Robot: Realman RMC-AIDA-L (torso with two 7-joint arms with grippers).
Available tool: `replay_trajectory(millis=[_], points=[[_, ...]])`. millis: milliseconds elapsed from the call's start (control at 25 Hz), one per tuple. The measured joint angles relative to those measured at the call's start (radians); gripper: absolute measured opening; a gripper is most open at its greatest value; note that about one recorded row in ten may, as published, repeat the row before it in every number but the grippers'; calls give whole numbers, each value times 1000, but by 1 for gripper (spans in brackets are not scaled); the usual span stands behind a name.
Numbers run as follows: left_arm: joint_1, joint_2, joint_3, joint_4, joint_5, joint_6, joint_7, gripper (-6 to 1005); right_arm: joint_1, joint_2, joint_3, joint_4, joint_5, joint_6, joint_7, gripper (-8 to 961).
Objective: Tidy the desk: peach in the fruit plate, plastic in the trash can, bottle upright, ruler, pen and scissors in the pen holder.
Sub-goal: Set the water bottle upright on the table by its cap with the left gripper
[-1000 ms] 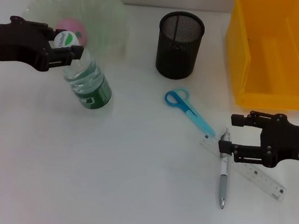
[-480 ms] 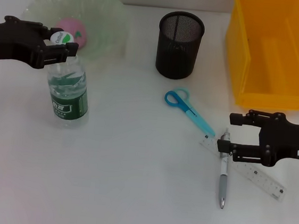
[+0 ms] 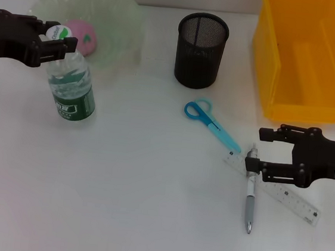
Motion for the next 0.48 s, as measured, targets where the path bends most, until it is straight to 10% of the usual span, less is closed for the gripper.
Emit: replay_trajectory(millis=[480], points=[[-3,-5,2,-14,-5,-31,36,434,-1,0,0,0,0,0,0,785]])
